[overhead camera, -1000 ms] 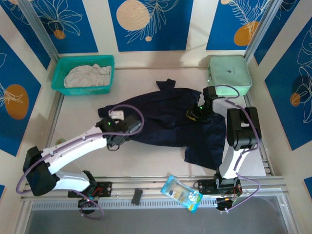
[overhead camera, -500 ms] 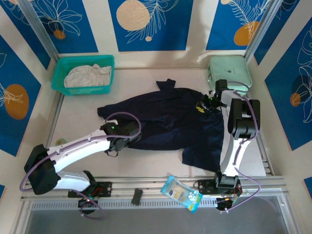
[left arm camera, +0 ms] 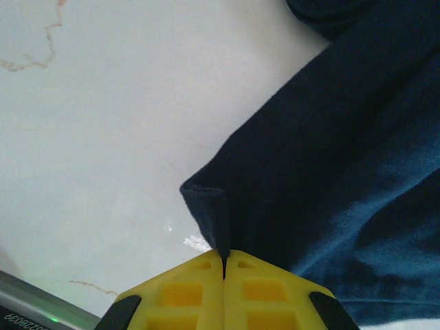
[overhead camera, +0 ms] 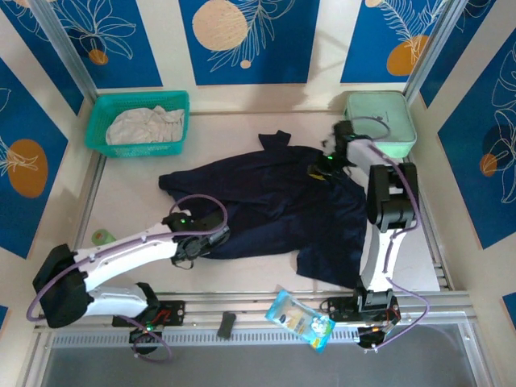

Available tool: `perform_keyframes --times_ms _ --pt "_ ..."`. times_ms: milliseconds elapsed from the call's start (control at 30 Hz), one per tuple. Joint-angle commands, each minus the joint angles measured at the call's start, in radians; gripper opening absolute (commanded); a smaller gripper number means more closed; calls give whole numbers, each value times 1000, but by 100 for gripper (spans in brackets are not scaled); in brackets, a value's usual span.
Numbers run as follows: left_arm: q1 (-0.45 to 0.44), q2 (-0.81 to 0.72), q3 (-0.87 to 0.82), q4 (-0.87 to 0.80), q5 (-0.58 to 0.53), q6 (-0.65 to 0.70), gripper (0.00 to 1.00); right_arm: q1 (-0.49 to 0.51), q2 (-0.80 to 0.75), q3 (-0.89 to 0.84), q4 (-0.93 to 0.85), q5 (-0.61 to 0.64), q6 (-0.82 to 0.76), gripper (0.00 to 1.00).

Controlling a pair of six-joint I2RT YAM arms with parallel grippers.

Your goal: Fold and stack the t-shirts

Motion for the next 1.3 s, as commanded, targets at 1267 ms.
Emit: perform_keyframes --times_ms 1267 --pt "379 41 -57 240 98 325 0 -113 551 757 -208 73 421 10"
